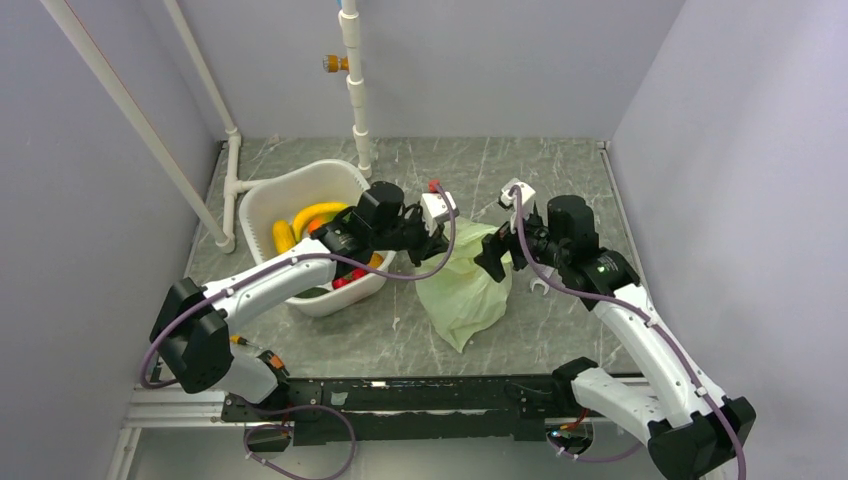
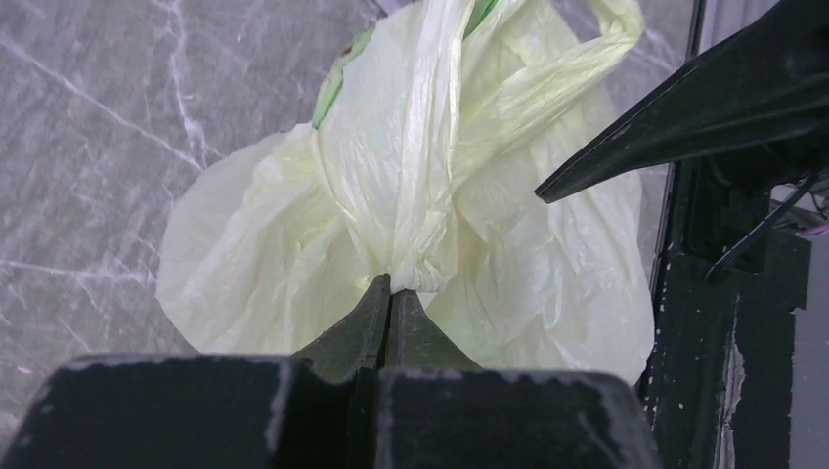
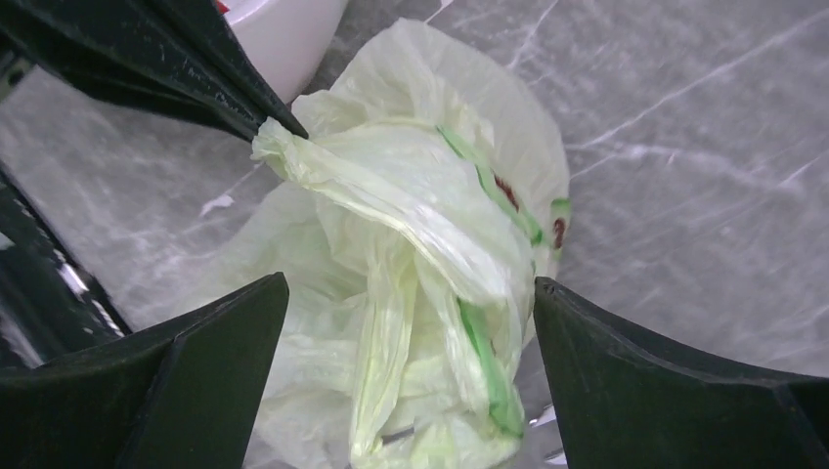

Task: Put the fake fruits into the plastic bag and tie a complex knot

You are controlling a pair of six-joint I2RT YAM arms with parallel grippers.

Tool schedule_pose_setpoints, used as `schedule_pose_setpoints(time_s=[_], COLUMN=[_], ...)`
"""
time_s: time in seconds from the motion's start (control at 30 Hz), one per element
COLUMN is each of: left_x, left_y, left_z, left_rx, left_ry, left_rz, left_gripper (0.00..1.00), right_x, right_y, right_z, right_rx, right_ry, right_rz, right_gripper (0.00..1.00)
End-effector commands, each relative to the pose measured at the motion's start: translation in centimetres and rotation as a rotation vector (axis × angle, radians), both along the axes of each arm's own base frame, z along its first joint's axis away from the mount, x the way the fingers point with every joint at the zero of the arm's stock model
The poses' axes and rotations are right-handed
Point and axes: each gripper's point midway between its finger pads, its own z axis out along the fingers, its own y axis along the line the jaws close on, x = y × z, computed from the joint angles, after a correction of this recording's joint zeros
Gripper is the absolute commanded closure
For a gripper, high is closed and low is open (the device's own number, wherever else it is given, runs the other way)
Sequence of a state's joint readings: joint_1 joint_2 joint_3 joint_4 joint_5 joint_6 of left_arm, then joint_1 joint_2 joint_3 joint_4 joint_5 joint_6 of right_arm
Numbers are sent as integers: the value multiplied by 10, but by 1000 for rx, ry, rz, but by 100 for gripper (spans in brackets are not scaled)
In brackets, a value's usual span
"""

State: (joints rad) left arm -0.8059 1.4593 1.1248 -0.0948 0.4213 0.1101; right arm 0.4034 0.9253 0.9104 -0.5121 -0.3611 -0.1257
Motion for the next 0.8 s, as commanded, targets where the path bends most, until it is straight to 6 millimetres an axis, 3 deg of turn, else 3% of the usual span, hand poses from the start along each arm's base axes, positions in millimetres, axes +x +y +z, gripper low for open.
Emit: schedule_pose_setpoints(time_s=[0.0, 0.17, 0.3, 0.4, 0.5, 0.63, 0.73, 0.77], left_x=[-12, -9, -3, 1, 0, -7, -16, -20], left_y=[-6, -10, -7, -5, -3, 0, 2, 2], left_z=[31, 36, 36, 35, 34, 33, 36, 38], left_rx=[-71, -81, -83, -84, -86, -97, -136, -149], left_ry=[5, 11, 10, 24, 36, 45, 71, 82], left_rz=[-103, -115, -94, -84, -87, -98, -123, -134], left_gripper=[100, 100, 100, 100, 100, 100, 100, 100], right_x=[7, 16, 10, 3, 14, 32, 31, 29], right_y=[6, 15, 16, 14, 5, 1, 9, 11], right_z=[16, 5, -10, -23, -38, -38, -25, -24], right_rx=[-152, -252, -294, -322, -388, -401, -330, -300], right_ry=[-179, -162, -120, -109, -110, -122, -97, -66], right_rz=[215, 341, 426, 469, 430, 340, 307, 282], right_gripper=[1, 1, 1, 1, 5, 54, 93, 100])
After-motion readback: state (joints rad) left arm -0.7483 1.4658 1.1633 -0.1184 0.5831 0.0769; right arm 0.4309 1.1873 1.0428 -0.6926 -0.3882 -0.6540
